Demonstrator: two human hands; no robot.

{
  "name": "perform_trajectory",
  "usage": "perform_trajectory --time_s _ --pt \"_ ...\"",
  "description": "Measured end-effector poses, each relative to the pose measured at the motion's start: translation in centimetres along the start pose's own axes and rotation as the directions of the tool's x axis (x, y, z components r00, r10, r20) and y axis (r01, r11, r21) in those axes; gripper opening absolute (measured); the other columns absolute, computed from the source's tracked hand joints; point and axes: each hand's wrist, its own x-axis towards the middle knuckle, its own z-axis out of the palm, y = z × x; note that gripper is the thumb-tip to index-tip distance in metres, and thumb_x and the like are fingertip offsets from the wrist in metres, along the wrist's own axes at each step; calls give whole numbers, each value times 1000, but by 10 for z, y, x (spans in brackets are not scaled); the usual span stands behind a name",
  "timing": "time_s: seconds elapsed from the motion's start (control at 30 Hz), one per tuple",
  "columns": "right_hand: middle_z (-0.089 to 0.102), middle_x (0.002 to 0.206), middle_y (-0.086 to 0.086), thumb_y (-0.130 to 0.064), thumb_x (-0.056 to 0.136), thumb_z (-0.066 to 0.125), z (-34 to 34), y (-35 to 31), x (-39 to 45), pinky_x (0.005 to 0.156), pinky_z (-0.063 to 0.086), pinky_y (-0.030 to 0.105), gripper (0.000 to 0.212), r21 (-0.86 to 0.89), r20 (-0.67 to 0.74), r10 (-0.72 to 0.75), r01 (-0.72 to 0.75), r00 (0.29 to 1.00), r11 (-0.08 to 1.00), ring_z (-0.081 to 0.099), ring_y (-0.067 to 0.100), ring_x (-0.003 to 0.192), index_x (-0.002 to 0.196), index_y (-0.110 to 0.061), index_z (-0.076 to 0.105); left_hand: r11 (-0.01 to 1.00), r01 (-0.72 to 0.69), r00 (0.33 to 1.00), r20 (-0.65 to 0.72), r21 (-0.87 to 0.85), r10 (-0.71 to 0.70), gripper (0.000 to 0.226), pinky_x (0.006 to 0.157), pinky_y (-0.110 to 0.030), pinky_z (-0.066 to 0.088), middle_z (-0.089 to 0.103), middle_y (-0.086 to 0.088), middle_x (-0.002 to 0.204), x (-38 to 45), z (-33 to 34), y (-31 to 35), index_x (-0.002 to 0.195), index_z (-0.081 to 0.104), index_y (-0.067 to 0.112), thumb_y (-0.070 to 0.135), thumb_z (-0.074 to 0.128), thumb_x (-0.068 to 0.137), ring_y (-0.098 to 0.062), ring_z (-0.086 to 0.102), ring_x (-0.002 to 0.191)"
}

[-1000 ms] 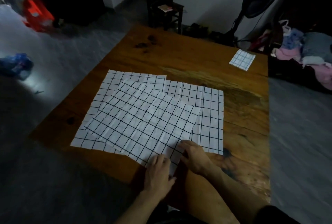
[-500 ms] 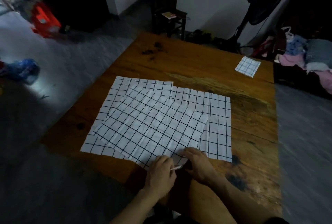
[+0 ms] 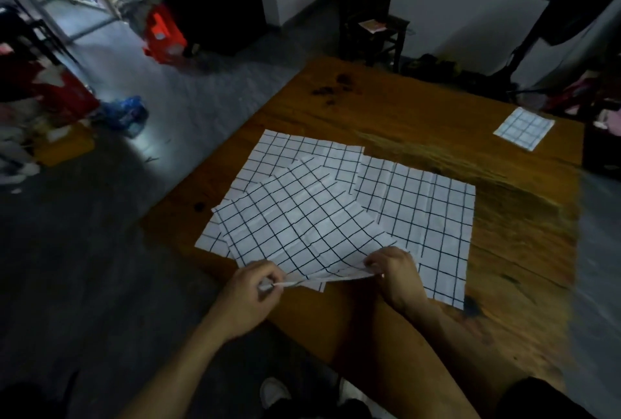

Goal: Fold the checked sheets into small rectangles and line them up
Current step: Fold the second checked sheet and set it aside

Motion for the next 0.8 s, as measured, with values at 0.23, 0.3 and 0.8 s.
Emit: perform_trajectory --time_s 0.23,0.3,0.8 --pt "66 92 -10 -30 89 66 -3 -43 -3 82 53 36 6 46 -55 -34 37 998 998 59 3 80 94 -27 68 996 41 992 -123 81 -31 30 74 -21 52 53 21 105 -26 -18 -12 103 56 35 33 76 81 3 54 98" --pt "64 91 -12 -30 90 62 -2 -57 -2 81 54 39 6 24 -69 -49 51 996 998 58 2 79 94 -28 67 988 12 977 -214 152 21 26 80 -21 49 55 20 100 -34 -19 -21 102 59 32 28 75 82 4 53 95" --pt "64 92 -9 -16 89 68 -18 -123 -44 67 37 9 8 -121 -44 31 -36 999 992 58 5 81 95 -22 68 962 -192 917 -314 192 246 6 72 -41 53 56 21 81 -85 -93 -113 84 59 29 26 64 88 -1 57 80"
